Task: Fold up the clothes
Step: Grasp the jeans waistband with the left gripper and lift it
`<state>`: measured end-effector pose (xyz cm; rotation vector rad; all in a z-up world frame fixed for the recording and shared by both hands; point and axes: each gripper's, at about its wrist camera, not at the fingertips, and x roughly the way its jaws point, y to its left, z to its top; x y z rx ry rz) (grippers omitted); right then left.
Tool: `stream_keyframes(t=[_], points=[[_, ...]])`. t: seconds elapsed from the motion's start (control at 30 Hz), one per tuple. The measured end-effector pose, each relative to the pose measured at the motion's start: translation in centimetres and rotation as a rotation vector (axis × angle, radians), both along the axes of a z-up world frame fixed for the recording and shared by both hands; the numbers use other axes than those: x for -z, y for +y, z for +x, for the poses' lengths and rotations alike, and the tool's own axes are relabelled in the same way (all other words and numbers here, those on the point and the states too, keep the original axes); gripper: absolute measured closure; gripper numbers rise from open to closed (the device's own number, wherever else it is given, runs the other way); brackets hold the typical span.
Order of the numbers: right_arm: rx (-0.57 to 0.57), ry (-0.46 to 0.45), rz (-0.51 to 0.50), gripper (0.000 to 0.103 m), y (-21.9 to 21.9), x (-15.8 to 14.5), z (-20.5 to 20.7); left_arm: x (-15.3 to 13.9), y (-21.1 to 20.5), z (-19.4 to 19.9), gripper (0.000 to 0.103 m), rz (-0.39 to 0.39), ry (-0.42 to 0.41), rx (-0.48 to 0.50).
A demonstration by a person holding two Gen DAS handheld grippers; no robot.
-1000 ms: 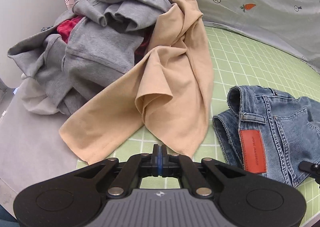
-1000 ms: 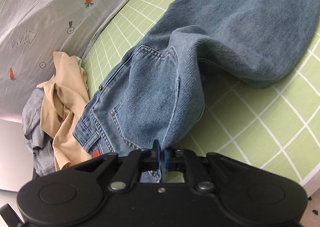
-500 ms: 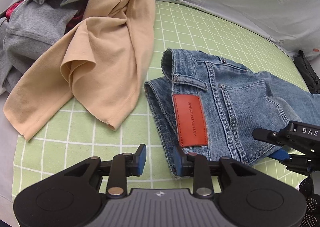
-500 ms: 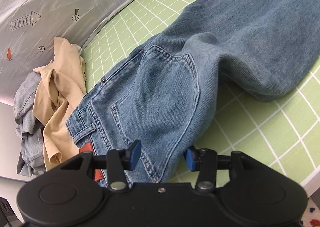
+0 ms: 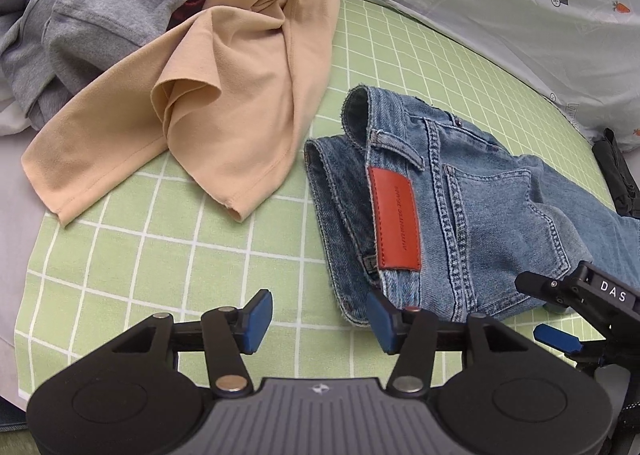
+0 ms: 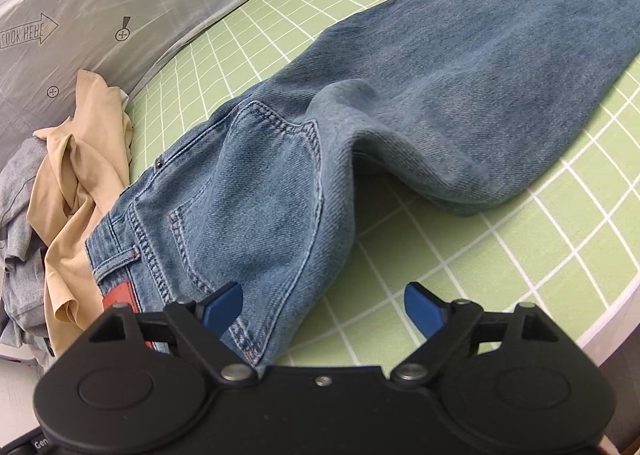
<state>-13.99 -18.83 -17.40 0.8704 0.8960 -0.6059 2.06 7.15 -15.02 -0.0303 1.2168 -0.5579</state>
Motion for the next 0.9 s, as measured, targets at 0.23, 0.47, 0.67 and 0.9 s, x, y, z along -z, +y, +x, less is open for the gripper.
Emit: stream_keyframes(t=[0.23,0.47,0.67,0.9], points=[[0.012,0.016,-0.007,0.009,-1.4,0.1,-1.3,1.3,0.2,-1.5,0.041,-0.140,0.139,-0.054],[-0.035,0.031,-0.015,0.009,-1.9,0.3,-1.6,3.1,-2.3,-1.5,0.035,-0.185,0.139,-0.133],[-0.051,0.036,-0.050,0.008,-2.6,-0.2,-2.2,3.8,-3.3,-1.0,0.030,-0.188,0.123,-0.231],[-0.074,-0.021,-0.284,0.008,-2.4,-4.1,-3.5,3.8,-2.3,0.0,0.083,-0.185,0.081,-0.326]])
